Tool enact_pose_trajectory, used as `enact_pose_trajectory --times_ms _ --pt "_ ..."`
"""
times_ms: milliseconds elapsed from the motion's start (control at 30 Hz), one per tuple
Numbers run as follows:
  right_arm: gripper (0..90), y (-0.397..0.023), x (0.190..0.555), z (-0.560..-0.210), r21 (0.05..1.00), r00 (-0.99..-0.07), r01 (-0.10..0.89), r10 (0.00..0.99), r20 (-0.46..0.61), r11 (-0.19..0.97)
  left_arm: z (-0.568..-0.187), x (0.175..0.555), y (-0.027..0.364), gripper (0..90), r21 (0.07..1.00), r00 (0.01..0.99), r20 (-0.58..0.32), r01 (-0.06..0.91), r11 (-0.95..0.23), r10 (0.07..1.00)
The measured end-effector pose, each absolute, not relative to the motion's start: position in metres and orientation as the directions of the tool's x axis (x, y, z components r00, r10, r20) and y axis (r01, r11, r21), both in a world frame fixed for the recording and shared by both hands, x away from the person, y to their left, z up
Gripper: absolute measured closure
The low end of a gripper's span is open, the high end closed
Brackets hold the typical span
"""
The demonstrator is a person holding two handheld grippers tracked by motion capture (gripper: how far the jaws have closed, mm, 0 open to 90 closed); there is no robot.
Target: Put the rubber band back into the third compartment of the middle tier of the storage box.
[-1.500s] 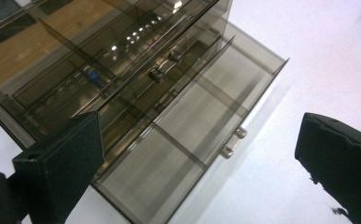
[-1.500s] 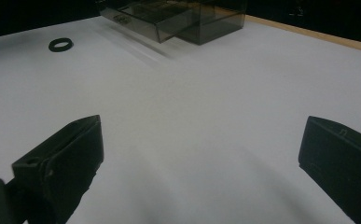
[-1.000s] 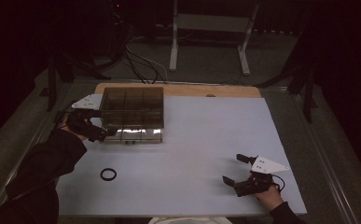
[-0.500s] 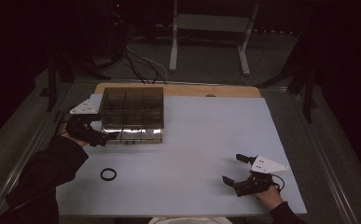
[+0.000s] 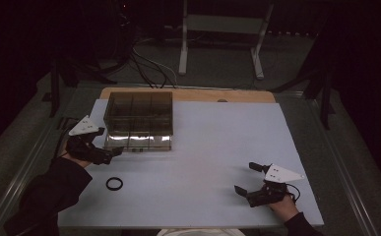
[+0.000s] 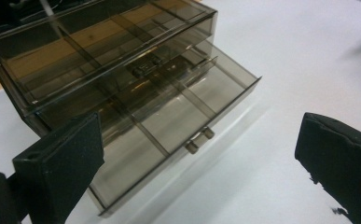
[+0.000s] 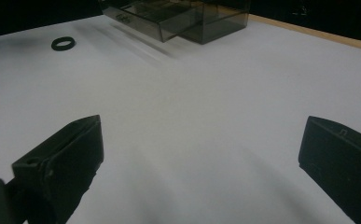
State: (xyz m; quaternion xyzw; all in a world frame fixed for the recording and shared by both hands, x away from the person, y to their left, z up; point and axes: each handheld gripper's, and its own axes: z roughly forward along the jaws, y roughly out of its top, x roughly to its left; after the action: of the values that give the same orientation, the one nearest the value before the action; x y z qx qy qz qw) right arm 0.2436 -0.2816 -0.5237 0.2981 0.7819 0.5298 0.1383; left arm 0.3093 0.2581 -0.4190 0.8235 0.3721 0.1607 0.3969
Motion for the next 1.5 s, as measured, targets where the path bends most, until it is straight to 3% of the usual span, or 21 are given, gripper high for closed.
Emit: enact_pose_trajectory --times_ms 1000,1267,1500 --pt "0.0 -0.280 0.243 -0.525 0.905 -0.784 0.328 0.612 0.100 0.271 -0.494 0.257 0.264 3.0 0.714 0.628 -0.089 0.581 -0.390 0.773" --pt "0.0 -0.280 0.244 -0.525 0.904 -0.785 0.327 0.612 0.098 0.275 -0.511 0.250 0.272 20.0 0.688 0.610 -0.109 0.616 -0.383 0.785" --pt "0.0 -0.280 0.243 -0.525 0.906 -0.785 0.324 0.612 0.096 0.273 -0.517 0.250 0.275 45.5 0.676 0.625 -0.079 0.606 -0.419 0.777"
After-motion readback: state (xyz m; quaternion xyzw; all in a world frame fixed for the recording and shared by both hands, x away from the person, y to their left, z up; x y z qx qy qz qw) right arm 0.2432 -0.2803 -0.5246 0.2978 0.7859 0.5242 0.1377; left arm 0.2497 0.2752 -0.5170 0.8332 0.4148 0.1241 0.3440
